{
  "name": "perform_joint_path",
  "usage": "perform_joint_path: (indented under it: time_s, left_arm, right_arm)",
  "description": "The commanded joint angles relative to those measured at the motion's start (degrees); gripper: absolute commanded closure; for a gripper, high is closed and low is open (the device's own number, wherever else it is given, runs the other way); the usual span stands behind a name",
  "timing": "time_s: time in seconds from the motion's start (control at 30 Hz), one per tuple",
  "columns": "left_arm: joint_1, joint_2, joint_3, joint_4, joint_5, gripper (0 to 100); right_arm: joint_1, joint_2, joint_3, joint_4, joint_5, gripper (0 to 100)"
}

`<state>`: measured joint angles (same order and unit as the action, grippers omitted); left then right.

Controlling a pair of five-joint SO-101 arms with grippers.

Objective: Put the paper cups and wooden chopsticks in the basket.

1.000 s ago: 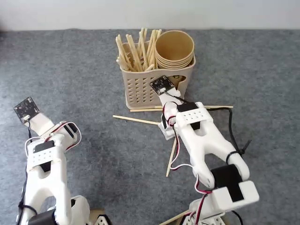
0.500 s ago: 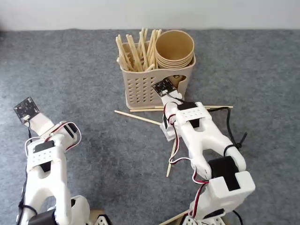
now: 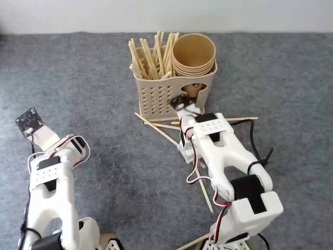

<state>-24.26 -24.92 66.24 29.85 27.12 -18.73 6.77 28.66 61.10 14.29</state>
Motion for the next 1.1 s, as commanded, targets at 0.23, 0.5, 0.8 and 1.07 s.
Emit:
perform_joint_path:
  time_s: [0.23,0.5,0.8,1.07]
  left_arm:
    - [0.09,-1.58,-1.45,-1.05,-0.62,81]
    - [0.0,-1.58,-1.45,-1.05,-0.62,81]
    - [0.0,-1.58,-1.45,-1.05,-0.62,81]
    - [0.0,-1.58,-1.45,-1.05,-0.62,81]
  right_arm:
    - [-11.47,-16.66,-1.05,14.11,4.66,99.1]
    - [-15.6,-25.36,-1.14,14.9,4.84,99.1]
    - [-15.34,-39.87,-3.43,12.62,4.48,99.1]
    - [-14.37,-44.09,-11.78,4.7,3.87,99.1]
